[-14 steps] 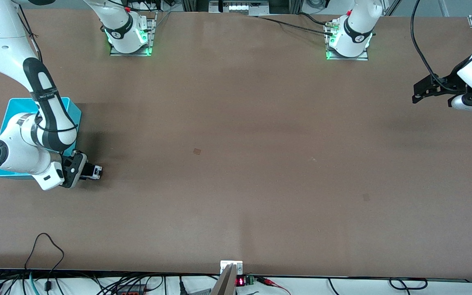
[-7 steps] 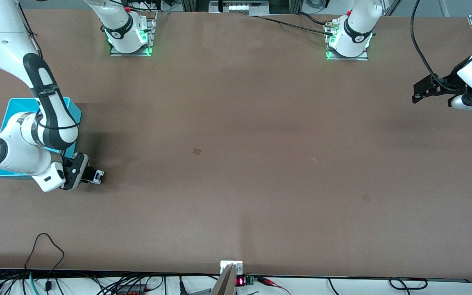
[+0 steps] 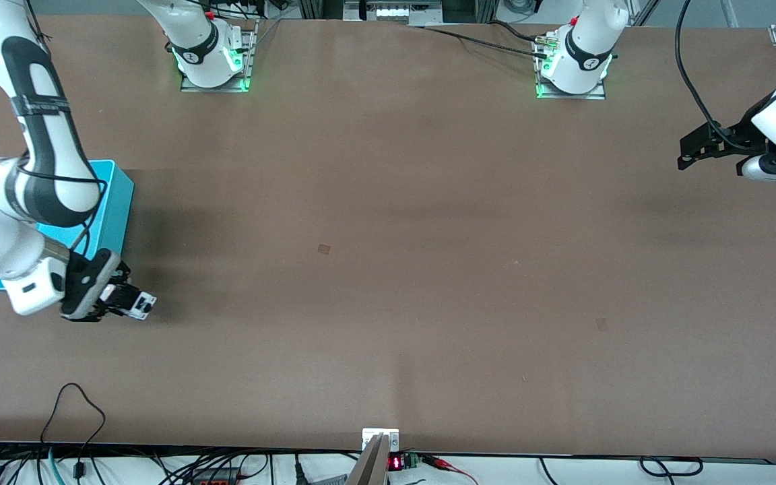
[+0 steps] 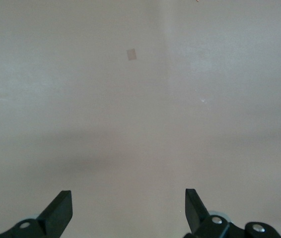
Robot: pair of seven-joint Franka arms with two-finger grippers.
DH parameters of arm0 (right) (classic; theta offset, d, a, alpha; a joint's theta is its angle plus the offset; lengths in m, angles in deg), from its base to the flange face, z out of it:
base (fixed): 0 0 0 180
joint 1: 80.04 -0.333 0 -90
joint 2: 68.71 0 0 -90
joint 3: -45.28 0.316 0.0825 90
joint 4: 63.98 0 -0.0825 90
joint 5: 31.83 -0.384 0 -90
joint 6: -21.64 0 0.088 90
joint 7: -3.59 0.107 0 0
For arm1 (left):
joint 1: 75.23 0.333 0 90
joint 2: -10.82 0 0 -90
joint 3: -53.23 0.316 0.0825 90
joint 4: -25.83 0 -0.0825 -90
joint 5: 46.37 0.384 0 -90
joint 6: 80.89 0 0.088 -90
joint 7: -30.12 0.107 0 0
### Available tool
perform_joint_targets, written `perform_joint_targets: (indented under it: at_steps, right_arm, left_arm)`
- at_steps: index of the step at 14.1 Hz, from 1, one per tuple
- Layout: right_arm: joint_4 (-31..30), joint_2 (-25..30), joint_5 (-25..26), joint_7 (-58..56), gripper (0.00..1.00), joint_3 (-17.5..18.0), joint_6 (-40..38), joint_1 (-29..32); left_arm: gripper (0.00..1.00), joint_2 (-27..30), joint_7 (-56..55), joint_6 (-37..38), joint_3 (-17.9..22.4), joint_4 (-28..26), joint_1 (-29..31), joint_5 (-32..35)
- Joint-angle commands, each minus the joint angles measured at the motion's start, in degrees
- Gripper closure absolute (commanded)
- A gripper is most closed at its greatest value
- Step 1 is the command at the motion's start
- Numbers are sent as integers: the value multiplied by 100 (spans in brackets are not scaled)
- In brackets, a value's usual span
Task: Wind and store white jeep toy
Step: 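Carry the jeep over the cyan bin and lower it inside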
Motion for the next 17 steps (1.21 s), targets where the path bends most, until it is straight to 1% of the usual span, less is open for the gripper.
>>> perform_joint_targets:
  at_steps: [1, 2, 4, 5, 7, 10, 12, 13, 15, 17]
  right_arm:
    - [-112, 331, -59, 891, 100, 7, -434, 376]
    - [-121, 401, -23, 1243, 100, -63, -592, 430]
    - [-129, 516, 64, 2042, 100, -326, -1022, 430]
    - [-164, 560, 274, 2438, 100, -415, -1172, 430]
    - [-409, 726, 547, 3203, 100, -512, -1349, 448]
    - [-910, 946, 557, 4013, 100, -819, -1402, 448]
    - [-982, 991, 653, 4339, 100, -1038, -1629, 448]
    - [-982, 982, 758, 4471, 100, -1127, -1674, 448]
    - [-1061, 938, 812, 4595, 100, -1390, -1666, 483]
    - [-1314, 999, 821, 4787, 100, -1479, -1614, 483]
  left_arm:
    - [0, 10, 35, 123, -7, 103, -21, 98]
    - [0, 10, 35, 123, -7, 103, -21, 98]
    - [0, 10, 35, 123, -7, 103, -12, 98]
    - [0, 10, 35, 123, -7, 103, -12, 98]
    - [0, 10, 35, 123, -7, 103, -12, 98]
    - [0, 10, 35, 123, -7, 103, -12, 98]
    - [0, 10, 35, 123, -7, 103, -12, 98]
    - [0, 10, 35, 123, -7, 103, -12, 98]
    - [0, 10, 35, 123, -7, 103, -12, 98]
    - [0, 10, 43, 123, -7, 103, -12, 98]
